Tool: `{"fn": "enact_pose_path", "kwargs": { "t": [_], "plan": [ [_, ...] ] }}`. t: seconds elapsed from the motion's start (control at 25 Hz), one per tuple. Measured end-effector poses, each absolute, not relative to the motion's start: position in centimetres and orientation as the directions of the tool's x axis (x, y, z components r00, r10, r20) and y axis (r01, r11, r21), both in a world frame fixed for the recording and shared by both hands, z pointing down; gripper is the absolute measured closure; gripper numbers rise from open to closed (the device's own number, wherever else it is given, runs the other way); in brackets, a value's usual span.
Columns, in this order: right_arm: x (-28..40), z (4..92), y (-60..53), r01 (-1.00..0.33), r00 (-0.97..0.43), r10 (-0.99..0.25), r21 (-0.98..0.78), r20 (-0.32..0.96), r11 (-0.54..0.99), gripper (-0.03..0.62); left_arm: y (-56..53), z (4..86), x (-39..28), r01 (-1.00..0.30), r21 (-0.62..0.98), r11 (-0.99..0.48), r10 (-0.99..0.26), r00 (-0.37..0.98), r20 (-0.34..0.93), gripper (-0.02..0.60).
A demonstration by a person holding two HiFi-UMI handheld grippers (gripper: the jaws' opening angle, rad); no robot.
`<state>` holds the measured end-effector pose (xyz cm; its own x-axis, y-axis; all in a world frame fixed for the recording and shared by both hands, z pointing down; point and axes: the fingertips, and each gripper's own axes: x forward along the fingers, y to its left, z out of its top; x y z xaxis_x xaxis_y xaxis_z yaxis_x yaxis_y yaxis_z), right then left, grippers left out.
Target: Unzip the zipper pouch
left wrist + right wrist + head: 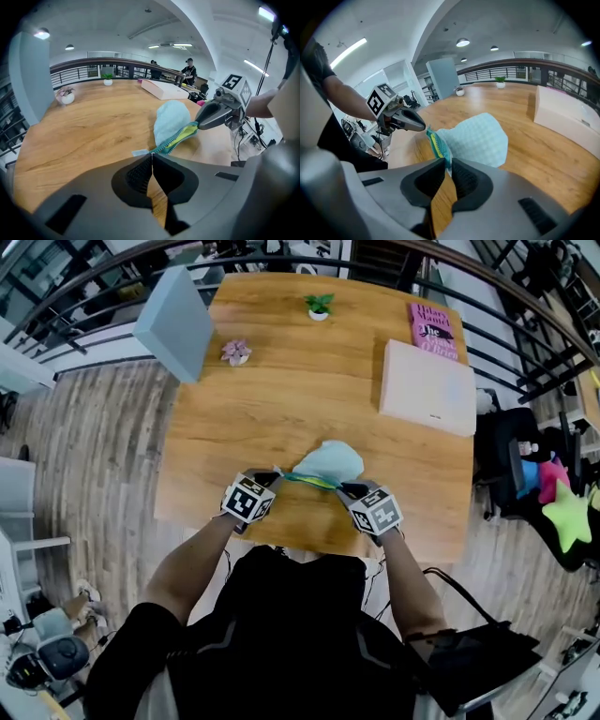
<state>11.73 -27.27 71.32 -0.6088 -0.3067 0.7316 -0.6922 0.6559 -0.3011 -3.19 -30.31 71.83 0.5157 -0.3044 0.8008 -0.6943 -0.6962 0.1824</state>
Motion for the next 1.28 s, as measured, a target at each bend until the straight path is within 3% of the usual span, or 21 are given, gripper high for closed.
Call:
{"fn": "enact_pose_path", "kwargs": {
  "t": [0.6,1.0,1.28],
  "plan": [
    [11.2,74.7,-24.1,-0.748,-0.577,-0.287,-0.354,0.764,0.562,0.536,-27.6,74.6,-3.7,-0.656,0.199,-0.728,-0.233,0.51,0.828,0.549],
    [11.2,74.5,-23.4,-0.763,-0.527,-0.29,-0.295,0.799,0.576,0.485,-27.3,74.3,-3.8,-0.66,0.169,-0.732,-0.27,0.508,0.818,0.548],
    [12.2,70.1,-23.6,-0.762,-0.535,-0.343,-0.266,0.772,0.591,0.47,-27.7,69.8,-2.8,-0.655,0.168,-0.736,-0.343,0.575,0.743,0.548]
  ]
}}
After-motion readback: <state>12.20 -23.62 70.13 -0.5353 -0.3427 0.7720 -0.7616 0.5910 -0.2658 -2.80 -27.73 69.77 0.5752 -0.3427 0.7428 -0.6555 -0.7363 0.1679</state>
